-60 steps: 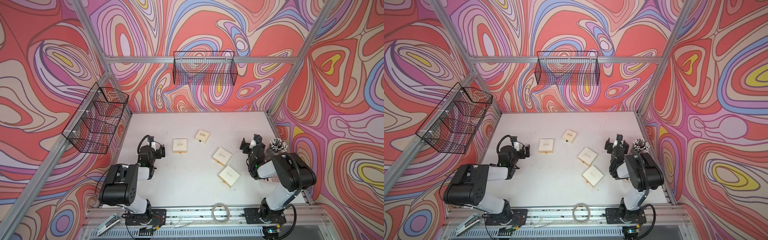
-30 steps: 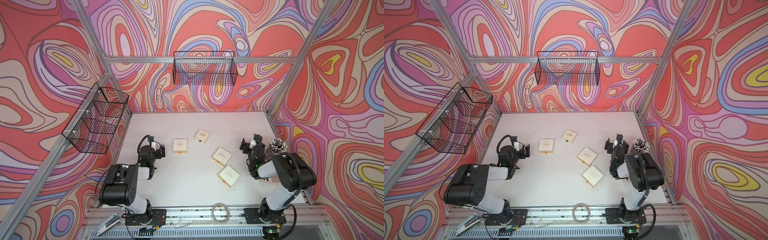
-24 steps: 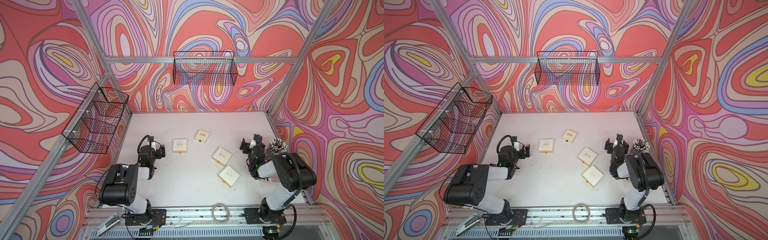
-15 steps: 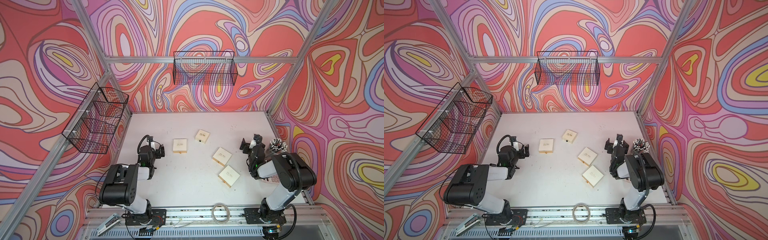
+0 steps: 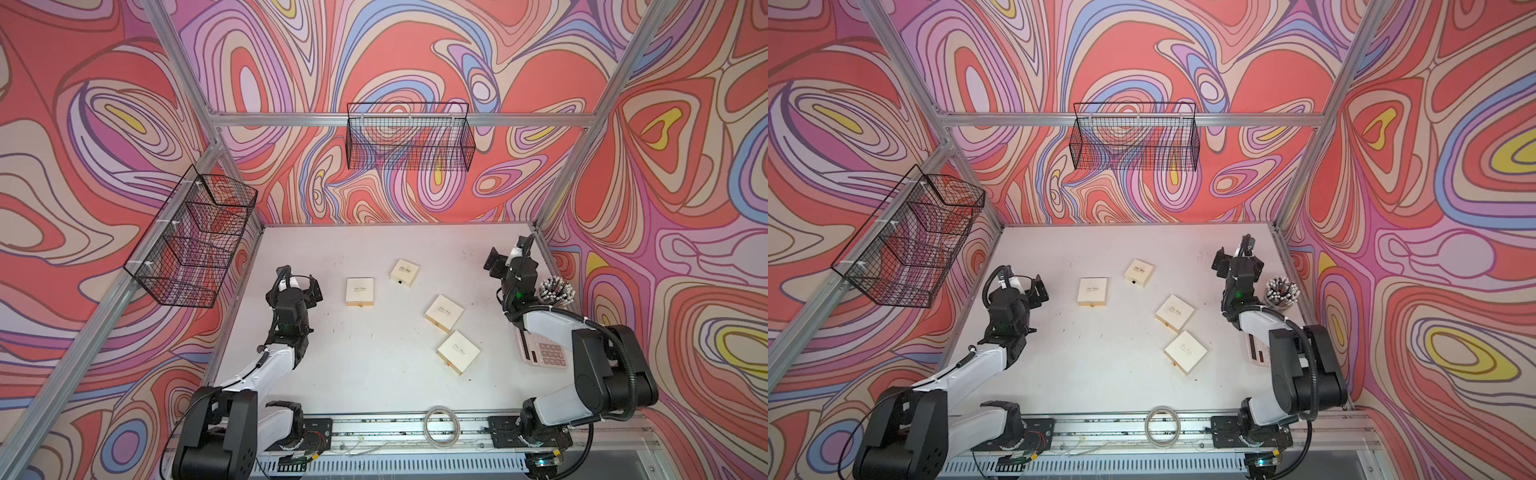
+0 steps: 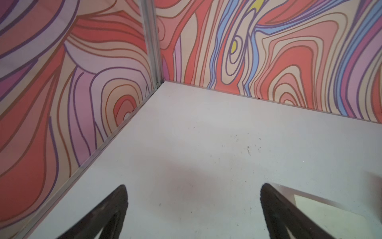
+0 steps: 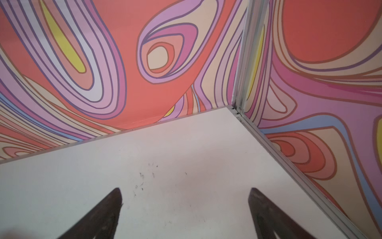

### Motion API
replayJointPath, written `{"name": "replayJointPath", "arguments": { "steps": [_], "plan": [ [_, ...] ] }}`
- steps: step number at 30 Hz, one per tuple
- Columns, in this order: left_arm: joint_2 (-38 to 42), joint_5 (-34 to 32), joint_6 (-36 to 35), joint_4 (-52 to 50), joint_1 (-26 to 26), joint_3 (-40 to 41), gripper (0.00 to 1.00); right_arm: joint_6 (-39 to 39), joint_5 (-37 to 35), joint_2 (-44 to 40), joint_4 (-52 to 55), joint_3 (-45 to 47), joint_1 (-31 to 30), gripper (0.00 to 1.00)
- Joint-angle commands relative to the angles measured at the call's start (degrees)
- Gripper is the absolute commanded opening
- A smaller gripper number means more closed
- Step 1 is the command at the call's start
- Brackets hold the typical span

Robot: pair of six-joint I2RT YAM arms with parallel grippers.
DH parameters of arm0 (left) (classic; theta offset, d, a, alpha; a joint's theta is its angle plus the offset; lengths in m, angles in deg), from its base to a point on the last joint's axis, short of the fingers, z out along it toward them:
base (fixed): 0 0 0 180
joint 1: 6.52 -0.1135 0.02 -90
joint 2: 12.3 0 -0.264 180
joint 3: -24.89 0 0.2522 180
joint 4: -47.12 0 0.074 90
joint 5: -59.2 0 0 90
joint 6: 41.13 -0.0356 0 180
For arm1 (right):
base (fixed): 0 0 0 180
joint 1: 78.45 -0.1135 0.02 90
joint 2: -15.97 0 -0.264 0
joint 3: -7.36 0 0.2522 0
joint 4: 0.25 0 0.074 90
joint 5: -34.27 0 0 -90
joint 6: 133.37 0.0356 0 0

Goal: Take out the earrings from the drawer-style jewelry box
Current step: Move the jewelry box to the center of the board.

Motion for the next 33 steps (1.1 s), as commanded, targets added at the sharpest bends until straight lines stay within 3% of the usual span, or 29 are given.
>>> {"name": "replayJointPath", "arguments": {
  "steps": [1,4,8,12,15,18,21,25,33],
  "plan": [
    [4.6,-8.5,15.7,-17.7,0.2,-2.4,1.00,5.7,5.7,-2.3,16.3,-3.9,0.2,0.98],
    [7.8,-5.7,25.7,-25.1,0.2,-3.8,1.00,8.4,12.4,-4.1,20.6,-8.0,0.2,0.98],
    [9.4,4.0,30.9,-33.1,0.1,-8.5,1.00,9.9,19.8,-8.4,17.3,-8.3,0.2,0.98],
    [8.9,13.0,32.1,-36.6,0.1,-10.9,1.00,23.0,13.5,-11.0,14.8,-5.5,0.3,0.98],
    [7.8,19.1,34.1,-37.0,0.0,-11.9,1.00,23.7,15.5,-10.8,9.8,-3.1,0.4,0.98],
    [5.1,31.3,36.9,-36.2,-1.9,-13.4,1.00,29.1,13.7,-11.1,18.3,-5.9,0.4,0.98],
    [0.6,38.5,35.8,-38.4,-2.0,-16.7,1.00,30.8,14.6,-12.0,25.7,-8.2,0.4,0.98],
    [-8.1,42.8,31.4,-40.2,-1.5,-22.8,1.00,31.3,18.0,-17.0,21.1,0.3,-2.8,0.96],
    [-25.0,44.0,23.4,-44.2,-0.6,-35.6,0.98,26.6,22.9,-21.3,27.3,5.7,-8.1,0.97]
  ]
}}
